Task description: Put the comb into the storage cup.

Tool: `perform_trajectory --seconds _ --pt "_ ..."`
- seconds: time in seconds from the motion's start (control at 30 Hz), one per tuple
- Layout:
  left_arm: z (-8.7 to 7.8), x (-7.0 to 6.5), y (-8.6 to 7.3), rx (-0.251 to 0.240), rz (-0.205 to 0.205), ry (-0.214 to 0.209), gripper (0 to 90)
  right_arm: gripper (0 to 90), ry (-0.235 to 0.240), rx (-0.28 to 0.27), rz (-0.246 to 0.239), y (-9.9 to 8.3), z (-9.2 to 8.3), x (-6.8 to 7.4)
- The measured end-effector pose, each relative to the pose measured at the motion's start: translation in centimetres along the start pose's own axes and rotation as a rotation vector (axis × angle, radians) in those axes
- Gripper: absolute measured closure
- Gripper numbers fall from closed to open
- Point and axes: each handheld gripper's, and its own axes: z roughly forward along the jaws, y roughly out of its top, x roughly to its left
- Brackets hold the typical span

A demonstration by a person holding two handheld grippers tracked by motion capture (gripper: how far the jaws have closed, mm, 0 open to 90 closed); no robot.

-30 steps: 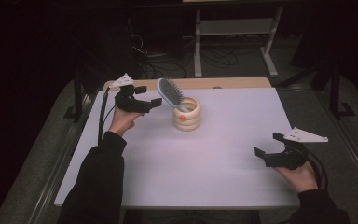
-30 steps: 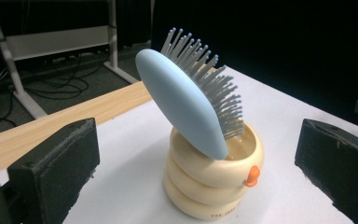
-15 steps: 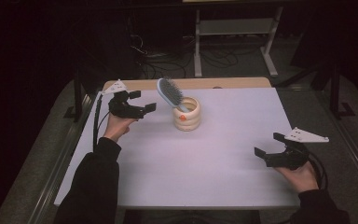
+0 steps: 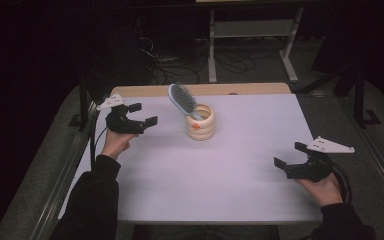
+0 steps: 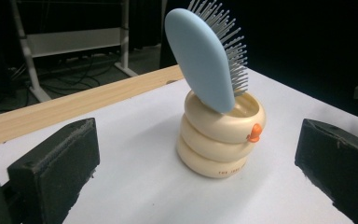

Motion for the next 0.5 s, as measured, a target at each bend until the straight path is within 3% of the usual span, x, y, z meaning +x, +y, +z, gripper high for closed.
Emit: perform_trajectory --seconds 0.5 --pt "-2.0 -0.5 -1.7 -0.008 0.013 -0.014 0.0 0.0 -0.004 0.006 -0.001 -0.1 0.0 0.0"
